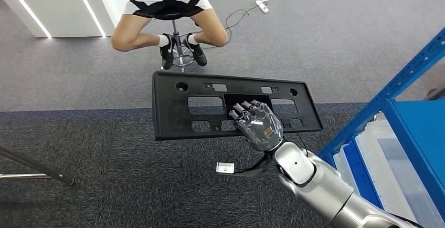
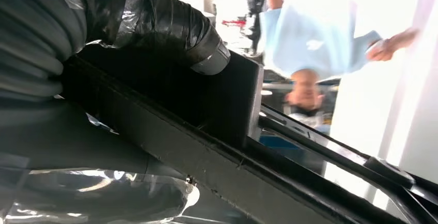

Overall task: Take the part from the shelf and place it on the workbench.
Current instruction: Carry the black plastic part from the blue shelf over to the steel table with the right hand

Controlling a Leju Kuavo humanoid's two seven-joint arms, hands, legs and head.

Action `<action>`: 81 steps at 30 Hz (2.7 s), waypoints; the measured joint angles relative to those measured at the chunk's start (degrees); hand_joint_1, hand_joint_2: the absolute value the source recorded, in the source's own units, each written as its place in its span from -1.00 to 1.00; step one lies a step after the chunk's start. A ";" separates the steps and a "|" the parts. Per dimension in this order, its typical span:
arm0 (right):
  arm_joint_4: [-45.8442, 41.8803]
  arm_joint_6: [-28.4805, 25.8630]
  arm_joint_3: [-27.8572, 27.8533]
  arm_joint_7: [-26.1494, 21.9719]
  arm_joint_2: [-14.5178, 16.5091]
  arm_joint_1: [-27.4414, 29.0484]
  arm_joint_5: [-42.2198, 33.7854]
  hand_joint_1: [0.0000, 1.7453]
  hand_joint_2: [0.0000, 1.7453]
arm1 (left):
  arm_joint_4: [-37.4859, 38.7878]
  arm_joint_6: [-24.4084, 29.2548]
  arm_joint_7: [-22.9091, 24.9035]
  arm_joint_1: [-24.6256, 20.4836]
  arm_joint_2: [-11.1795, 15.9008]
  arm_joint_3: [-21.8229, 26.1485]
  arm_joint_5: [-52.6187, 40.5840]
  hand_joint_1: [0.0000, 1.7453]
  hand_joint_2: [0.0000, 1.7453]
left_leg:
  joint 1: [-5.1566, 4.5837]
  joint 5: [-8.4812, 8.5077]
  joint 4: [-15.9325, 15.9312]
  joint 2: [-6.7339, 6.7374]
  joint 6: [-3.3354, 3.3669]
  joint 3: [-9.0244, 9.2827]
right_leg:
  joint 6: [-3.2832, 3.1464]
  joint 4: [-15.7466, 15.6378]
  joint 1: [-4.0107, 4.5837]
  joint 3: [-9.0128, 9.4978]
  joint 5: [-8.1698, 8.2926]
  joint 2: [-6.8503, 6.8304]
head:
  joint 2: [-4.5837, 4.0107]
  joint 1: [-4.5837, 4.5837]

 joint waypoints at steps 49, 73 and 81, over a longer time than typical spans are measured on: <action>-7.06 8.53 13.28 0.14 1.13 -11.47 -2.96 1.00 1.00 | 0.00 -6.37 -1.95 -0.92 8.71 -0.63 -6.33 -1.00 1.00 | -0.04 0.02 3.10 6.95 -2.56 -2.95 | -1.87 -11.58 1.01 5.78 3.40 -5.68 | 0.00 -0.21; -4.79 7.34 15.07 0.48 3.25 -11.81 -3.49 1.00 1.00 | 0.00 -7.55 -3.04 -0.91 10.68 -0.52 -11.46 -1.00 1.00 | 0.57 -6.67 13.81 3.33 -3.16 -7.78 | -2.46 -12.63 0.43 4.76 5.54 -1.27 | 0.00 -0.20; -4.59 7.31 15.25 0.43 3.28 -11.86 -3.66 1.00 1.00 | 0.00 -7.25 -2.78 -0.83 10.82 -0.46 -11.45 -1.00 1.00 | 0.27 -0.18 1.49 7.62 -2.45 -1.96 | -0.89 -12.53 0.93 6.52 3.70 -6.84 | 0.00 -0.18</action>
